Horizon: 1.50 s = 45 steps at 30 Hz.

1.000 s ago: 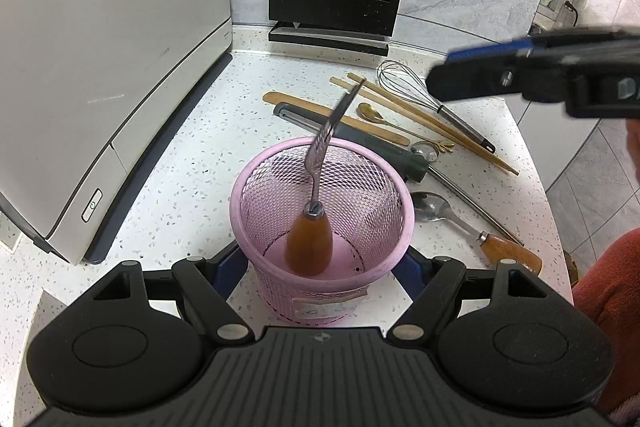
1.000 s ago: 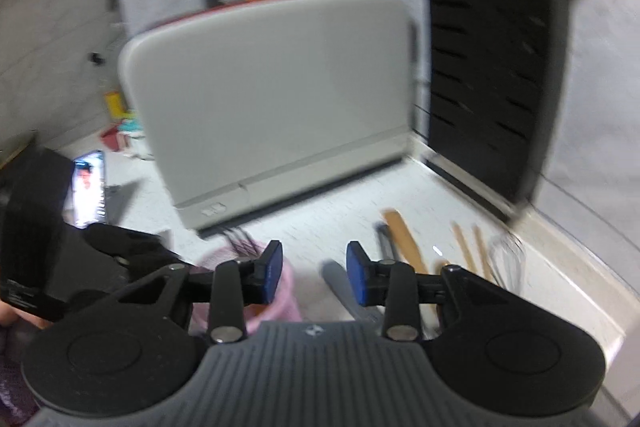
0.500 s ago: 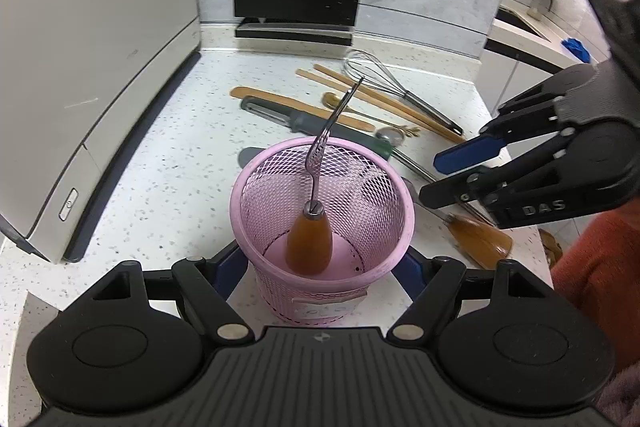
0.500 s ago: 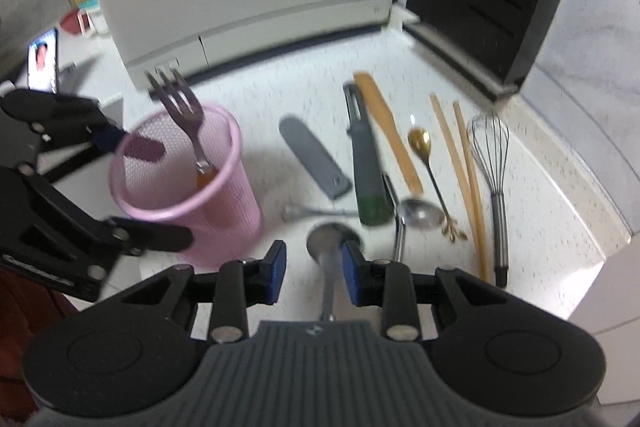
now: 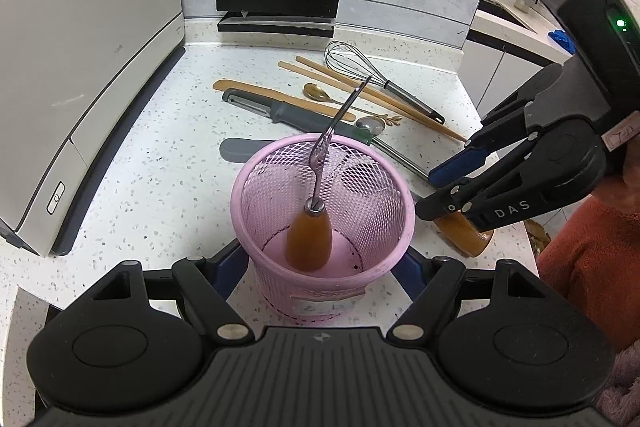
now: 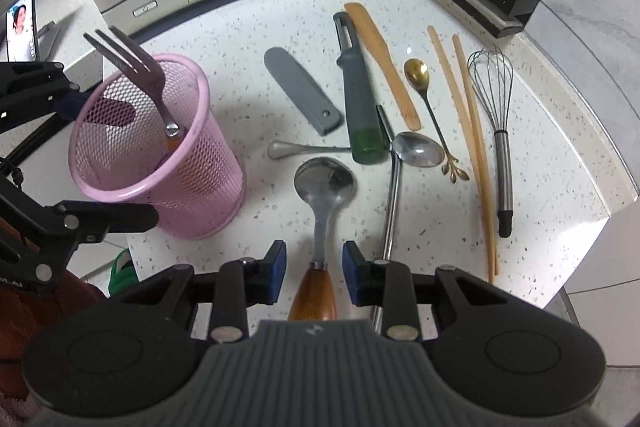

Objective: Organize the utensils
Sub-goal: 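Move the right gripper to the wooden-handled spoon and grasp it, then lift the spoon with the right gripper and carry it over the pink cup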

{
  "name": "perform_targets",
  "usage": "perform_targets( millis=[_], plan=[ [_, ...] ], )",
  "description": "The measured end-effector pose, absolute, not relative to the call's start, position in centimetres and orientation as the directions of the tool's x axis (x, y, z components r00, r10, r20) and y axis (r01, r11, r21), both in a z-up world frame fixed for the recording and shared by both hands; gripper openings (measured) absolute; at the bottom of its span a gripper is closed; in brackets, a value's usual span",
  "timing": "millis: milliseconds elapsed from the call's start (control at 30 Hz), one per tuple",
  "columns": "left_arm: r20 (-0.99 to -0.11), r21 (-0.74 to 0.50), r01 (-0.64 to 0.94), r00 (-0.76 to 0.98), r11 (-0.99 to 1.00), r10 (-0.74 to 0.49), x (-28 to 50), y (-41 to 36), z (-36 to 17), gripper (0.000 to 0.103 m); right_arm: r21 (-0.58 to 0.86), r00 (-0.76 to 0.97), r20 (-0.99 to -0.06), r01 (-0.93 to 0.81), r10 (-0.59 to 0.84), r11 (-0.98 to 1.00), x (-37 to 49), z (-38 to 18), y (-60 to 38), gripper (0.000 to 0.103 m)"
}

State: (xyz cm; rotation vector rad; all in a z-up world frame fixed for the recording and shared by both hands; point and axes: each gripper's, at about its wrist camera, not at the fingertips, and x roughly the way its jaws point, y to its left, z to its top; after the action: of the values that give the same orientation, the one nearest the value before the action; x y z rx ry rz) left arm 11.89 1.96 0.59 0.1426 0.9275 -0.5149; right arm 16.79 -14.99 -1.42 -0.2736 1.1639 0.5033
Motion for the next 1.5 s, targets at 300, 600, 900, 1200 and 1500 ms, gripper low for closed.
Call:
perform_targets(
  millis=[300,600,900,1200,1500],
  plan=[
    [-0.792,-0.106,0.480,0.489,0.871,-0.366,11.9,2.1,0.6,0.089,0.049,0.251,-0.946,-0.513,0.204,0.857,18.0,-2.0,-14.4,0.026],
    [-0.792,-0.102,0.482,0.489,0.870,-0.364,11.8,2.1,0.5,0.089,0.039,0.213,-0.962,-0.513,0.172,0.858,19.2,-2.7,-13.4,0.021],
    [-0.793,-0.101,0.483,0.489,0.870,-0.364,11.8,2.0,0.5,0.089,0.047,0.199,-0.966,-0.493,0.166,0.869,20.0,-3.7,-13.1,0.004],
    [-0.792,-0.101,0.482,0.490,0.870,-0.364,11.8,2.0,0.5,0.088,0.063,0.253,-0.943,-0.499,0.215,0.864,18.3,-2.4,-14.2,0.004],
    [-0.792,-0.106,0.480,0.489,0.871,-0.366,11.9,2.0,0.5,0.088,0.073,0.368,-0.884,-0.501,0.288,0.863,15.9,0.9,-16.0,0.003]
  ],
)
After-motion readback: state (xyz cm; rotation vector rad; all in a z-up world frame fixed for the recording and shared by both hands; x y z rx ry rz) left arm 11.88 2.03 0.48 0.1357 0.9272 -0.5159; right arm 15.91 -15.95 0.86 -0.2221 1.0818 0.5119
